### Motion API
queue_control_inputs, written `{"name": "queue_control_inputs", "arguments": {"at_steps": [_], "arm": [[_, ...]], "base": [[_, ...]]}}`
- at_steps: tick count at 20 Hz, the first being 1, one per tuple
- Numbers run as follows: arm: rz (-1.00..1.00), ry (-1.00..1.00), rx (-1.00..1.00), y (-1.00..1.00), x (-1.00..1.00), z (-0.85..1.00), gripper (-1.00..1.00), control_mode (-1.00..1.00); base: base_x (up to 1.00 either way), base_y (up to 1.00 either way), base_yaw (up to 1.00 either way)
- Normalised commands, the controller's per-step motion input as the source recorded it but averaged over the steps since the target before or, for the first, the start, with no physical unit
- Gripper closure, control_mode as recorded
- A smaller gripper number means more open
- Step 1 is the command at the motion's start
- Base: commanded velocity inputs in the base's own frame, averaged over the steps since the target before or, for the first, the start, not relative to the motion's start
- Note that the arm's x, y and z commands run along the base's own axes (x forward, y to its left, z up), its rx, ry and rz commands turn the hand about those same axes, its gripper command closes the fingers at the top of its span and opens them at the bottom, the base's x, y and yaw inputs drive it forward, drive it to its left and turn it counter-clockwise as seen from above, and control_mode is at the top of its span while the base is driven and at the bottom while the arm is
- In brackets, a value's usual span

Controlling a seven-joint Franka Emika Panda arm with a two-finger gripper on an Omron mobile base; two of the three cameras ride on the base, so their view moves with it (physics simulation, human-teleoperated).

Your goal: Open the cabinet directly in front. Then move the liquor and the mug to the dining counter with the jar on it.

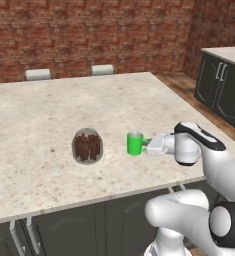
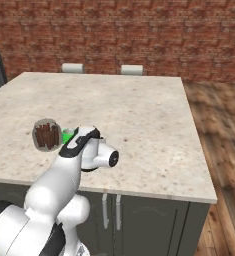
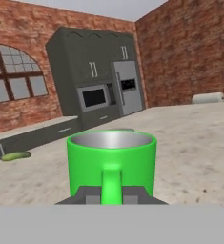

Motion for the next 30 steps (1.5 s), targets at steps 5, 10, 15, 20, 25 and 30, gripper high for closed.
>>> {"name": "queue_control_inputs", "arguments": {"at_steps": [5,10,15,20,25,30], "arm": [[-0.1,0.0,-0.03,0.37,0.42,-0.12,1.0,-1.0],[0.0,0.0,-0.09,0.0,0.33,-0.29,1.0,-1.0],[0.0,0.0,-0.03,0.0,0.38,-0.19,1.0,-1.0],[0.0,-0.04,0.0,0.0,0.21,-0.06,-1.0,-1.0],[0.0,0.0,0.0,0.0,0.0,0.0,-1.0,-1.0],[-0.02,0.0,0.01,0.0,0.0,0.31,-1.0,-1.0]], "base": [[0.0,0.0,0.0],[0.0,0.0,0.0],[0.0,0.0,0.0],[0.0,0.0,0.0],[0.0,0.0,0.0],[0.0,0.0,0.0]]}}
